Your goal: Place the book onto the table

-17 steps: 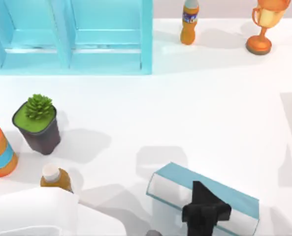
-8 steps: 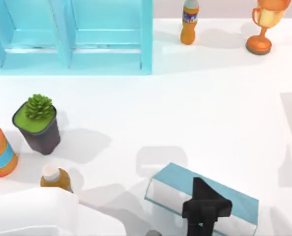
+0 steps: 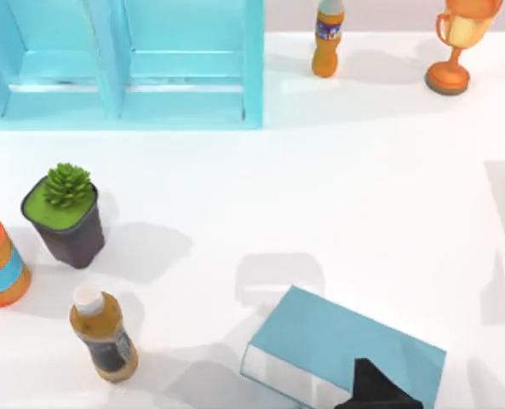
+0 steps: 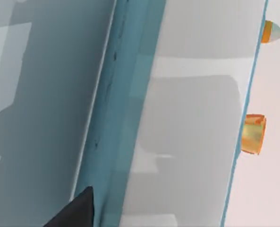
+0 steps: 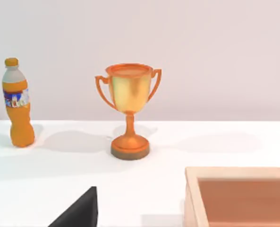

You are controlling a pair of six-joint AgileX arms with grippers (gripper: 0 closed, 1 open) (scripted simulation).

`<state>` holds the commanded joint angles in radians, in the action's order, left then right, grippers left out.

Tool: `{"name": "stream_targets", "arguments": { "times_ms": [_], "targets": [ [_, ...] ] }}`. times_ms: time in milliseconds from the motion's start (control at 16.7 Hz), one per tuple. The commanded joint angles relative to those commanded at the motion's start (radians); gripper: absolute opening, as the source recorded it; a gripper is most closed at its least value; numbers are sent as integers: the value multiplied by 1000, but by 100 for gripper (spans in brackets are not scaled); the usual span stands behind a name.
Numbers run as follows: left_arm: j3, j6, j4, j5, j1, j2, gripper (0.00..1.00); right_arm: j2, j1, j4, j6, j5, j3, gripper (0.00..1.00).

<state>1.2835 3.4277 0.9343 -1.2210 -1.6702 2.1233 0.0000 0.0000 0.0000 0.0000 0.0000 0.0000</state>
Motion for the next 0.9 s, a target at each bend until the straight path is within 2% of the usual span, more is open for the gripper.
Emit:
{"name": "stream_targets", "arguments": {
  "times_ms": [540,720,900],
  "targets": [
    [230,589,657,121,-217,168,100,0,0,0,0,0,0,100],
    [270,704,795,135,-273,208,100,0,0,0,0,0,0,100],
    [283,744,841,137,-296,223,100,0,0,0,0,0,0,100]
  ]
}}
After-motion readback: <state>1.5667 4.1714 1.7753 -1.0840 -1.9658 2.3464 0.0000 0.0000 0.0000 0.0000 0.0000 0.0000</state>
